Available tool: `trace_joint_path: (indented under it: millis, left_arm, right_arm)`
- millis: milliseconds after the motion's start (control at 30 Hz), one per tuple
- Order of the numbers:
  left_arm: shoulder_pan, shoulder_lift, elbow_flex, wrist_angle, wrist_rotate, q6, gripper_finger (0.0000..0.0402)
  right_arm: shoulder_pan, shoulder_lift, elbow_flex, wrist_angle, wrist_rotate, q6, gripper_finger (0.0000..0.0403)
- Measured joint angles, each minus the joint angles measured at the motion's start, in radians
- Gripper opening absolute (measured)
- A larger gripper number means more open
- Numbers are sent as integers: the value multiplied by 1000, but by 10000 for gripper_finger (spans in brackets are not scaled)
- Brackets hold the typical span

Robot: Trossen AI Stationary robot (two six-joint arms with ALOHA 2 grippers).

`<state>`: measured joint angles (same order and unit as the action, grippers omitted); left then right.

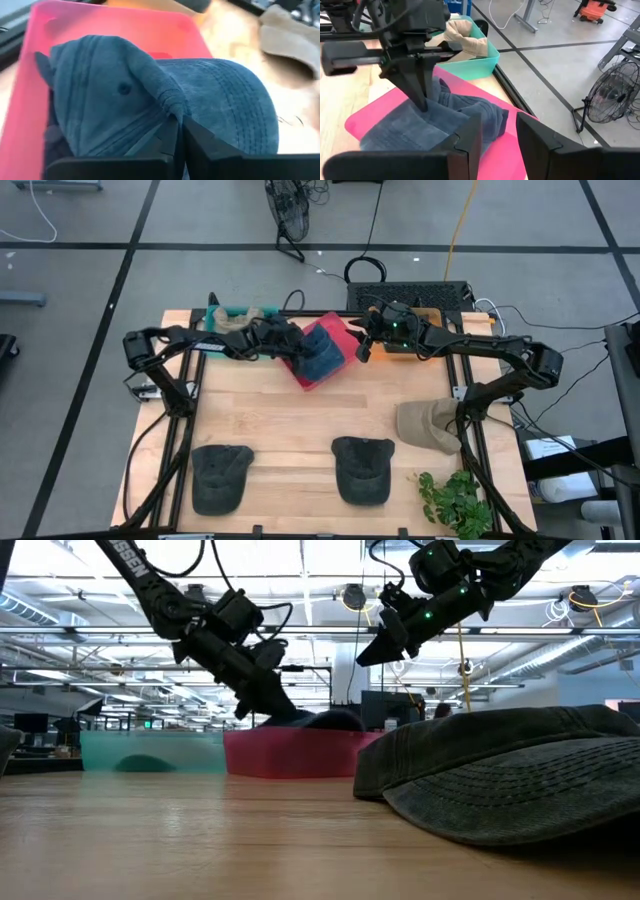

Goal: Pick & Place hat
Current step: Put the blue cap into the red bin

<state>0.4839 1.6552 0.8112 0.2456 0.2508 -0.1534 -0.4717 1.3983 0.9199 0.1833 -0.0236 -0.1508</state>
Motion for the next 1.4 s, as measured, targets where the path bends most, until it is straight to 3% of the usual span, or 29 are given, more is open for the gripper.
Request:
trace_joint_path:
  millis: [367,633,767,967,1200,1400]
  left_arm:
    - [0,35,0,48,-232,50,20]
    - [-2,35,0,52,-264,103,85]
    - [-2,35,0,67,-310,113,117]
    - [-2,36,-1,105,-306,123,146]
    - [-14,36,6,114,-279,157,162]
    - [-13,36,33,8,-284,184,173]
  right_arm:
    - [0,0,0,-14,-4,6,100]
    - [0,-1,-23,-11,-5,37,100]
    - [1,5,-100,128,-10,65,100]
    - [-5,101,-114,260,-113,121,100]
    - [11,256,-17,173,-146,139,100]
    - [19,355,70,75,-134,171,100]
